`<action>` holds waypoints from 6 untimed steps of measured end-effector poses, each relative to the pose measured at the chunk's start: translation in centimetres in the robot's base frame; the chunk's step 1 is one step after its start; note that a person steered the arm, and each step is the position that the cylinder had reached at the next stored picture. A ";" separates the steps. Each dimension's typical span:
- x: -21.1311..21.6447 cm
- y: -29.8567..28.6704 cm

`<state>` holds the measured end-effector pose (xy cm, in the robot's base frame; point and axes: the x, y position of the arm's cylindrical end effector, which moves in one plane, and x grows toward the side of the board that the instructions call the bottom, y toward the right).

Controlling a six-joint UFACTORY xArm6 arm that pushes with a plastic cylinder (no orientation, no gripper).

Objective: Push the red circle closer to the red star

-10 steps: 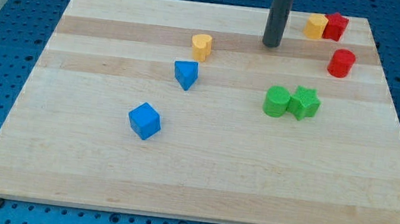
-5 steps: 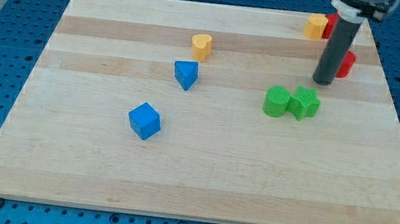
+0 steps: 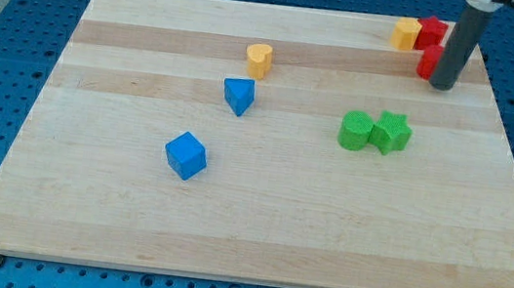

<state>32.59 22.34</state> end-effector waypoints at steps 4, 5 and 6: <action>-1.5 0.0; -1.9 0.0; -2.3 0.0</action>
<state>30.33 22.38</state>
